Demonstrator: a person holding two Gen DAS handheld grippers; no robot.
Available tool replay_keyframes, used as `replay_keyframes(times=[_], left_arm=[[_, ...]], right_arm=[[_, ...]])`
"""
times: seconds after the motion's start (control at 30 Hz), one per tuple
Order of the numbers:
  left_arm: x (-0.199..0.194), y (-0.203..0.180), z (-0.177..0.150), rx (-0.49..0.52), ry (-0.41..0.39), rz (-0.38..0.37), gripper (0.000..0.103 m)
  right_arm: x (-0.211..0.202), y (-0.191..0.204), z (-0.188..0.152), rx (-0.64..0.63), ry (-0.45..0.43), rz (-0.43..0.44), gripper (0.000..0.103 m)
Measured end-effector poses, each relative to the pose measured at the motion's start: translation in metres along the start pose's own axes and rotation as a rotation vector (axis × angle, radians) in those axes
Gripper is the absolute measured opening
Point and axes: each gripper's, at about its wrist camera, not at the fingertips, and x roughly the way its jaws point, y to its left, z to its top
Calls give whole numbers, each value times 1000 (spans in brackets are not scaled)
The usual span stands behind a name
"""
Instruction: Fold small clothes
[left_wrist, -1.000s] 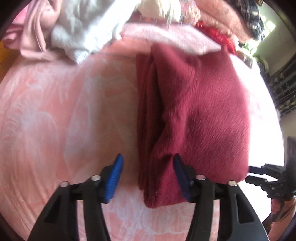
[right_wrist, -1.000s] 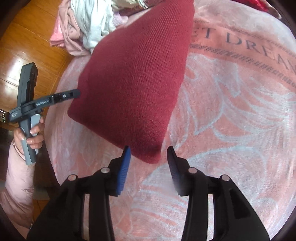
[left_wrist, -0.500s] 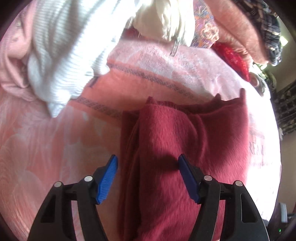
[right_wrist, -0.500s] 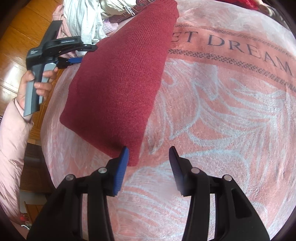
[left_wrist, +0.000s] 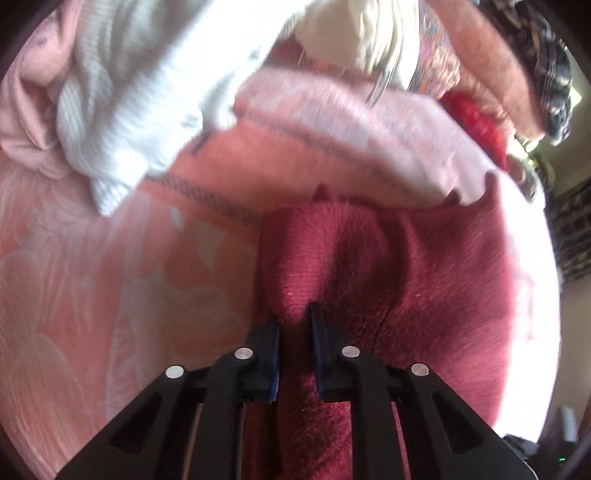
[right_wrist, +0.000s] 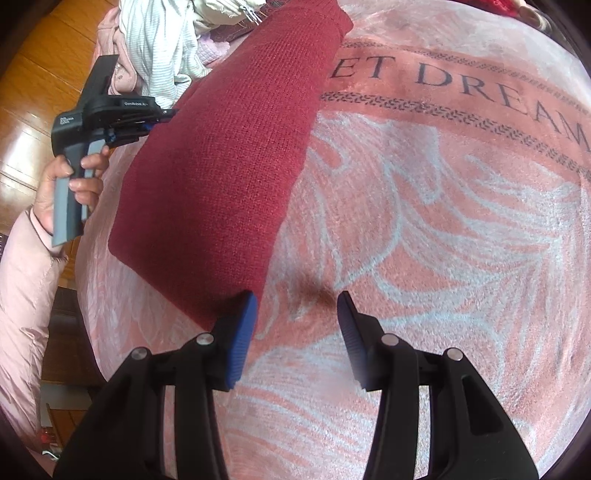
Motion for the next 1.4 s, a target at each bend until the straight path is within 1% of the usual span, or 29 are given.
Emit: replay_keyframes(times=[0.07, 0.13, 0.2, 0.23, 0.27, 0.3, 0.33, 0.37, 0.4, 0.43, 0.5, 0.53, 0.57, 0.63, 0.7, 0.8, 0.9, 1.13, 1.4], left_arm=[[-2, -3, -1, 16, -15, 9, 17], [-9, -5, -3, 26, -27, 16, 27], [-21, -4, -7, 27, -31, 15, 52], [-27, -2, -10, 27, -32, 16, 58], [-32, 0, -13, 24, -33, 12, 71], [-40, 3, -19, 18, -38, -20, 76], [-45, 5, -22, 13, -36, -52, 78], [-51, 8, -28, 9, -28, -78, 84], [-56, 10, -34, 5, -23, -99, 87], [-59, 9, -39, 10, -27, -107, 87], [-64, 6, -47, 33, -24, -103, 91], [-63, 3, -48, 43, -20, -103, 92], [-63, 1, -50, 52, -16, -105, 92], [-58, -2, -50, 66, 2, -102, 92], [-52, -3, -50, 59, 17, -106, 92], [-44, 0, -49, 42, 43, -146, 92], [-36, 2, -49, 41, 59, -172, 92], [-13, -1, -50, 44, 96, -198, 92], [6, 1, -46, 18, 137, -273, 97]], right_arm=[[-1, -2, 1, -1, 2, -5, 46], [-3, 2, 2, -8, -2, -12, 46], [-10, 2, 5, -12, -15, -14, 46], [-14, 2, 8, -14, -23, -17, 46], [-17, 1, 10, -15, -30, -20, 46], [-22, 2, 15, -18, -42, -25, 46], [-26, 3, 17, -18, -49, -28, 46], [-29, 4, 21, -18, -58, -35, 49], [-33, 7, 27, -19, -69, -43, 51], [-35, 9, 32, -20, -77, -52, 54], [-39, 14, 42, -20, -91, -73, 57], [-40, 16, 47, -15, -97, -79, 63], [-40, 18, 52, -7, -102, -87, 65], [-39, 22, 64, 8, -106, -98, 65], [-37, 23, 73, 29, -106, -90, 65], [-30, 24, 85, 47, -94, -63, 66], [-21, 21, 93, 57, -78, -58, 67], [-3, 13, 102, 63, -45, -35, 68], [17, 3, 106, 90, -22, 42, 71]])
